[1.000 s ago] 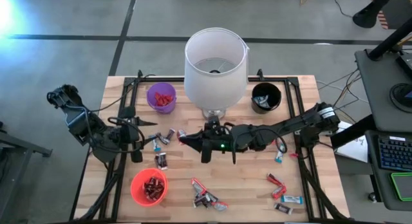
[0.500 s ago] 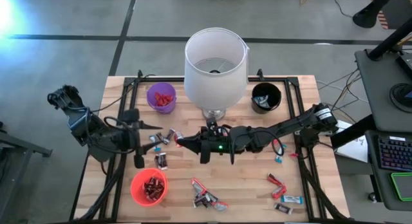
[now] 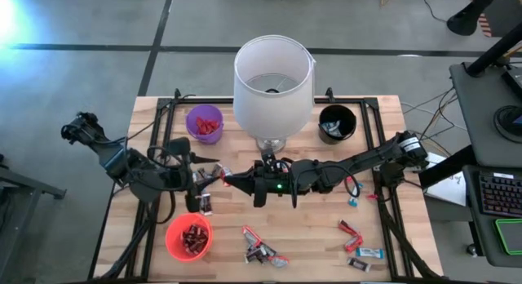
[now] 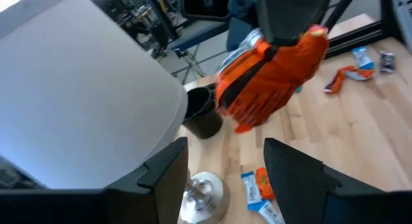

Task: Sort candy
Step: Put the orange chocolate into the purple bucket

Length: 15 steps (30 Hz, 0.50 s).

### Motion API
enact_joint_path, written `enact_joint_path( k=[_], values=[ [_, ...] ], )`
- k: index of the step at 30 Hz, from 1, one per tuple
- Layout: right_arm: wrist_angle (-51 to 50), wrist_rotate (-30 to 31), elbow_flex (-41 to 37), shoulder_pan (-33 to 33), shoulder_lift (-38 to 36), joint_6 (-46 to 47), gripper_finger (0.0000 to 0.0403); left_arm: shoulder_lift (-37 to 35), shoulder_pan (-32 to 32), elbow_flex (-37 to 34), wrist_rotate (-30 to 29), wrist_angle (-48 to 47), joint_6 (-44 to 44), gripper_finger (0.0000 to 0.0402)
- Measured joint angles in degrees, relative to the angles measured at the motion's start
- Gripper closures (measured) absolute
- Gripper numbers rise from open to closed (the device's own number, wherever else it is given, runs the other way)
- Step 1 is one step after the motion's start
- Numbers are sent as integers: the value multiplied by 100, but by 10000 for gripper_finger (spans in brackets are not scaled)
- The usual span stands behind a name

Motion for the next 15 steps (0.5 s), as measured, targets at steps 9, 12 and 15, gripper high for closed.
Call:
enact_joint_path(
  k=[9, 12, 15],
  values=[
    [-33, -8, 2, 1, 0, -20, 390, 89, 95, 0, 301, 330, 164, 216],
    [-56, -10, 2, 0, 0, -9, 390, 120, 105, 0, 295, 593, 381, 216],
    [-50, -10, 4, 0, 0, -9, 390, 150, 117, 0, 294, 749, 555, 216]
  ],
)
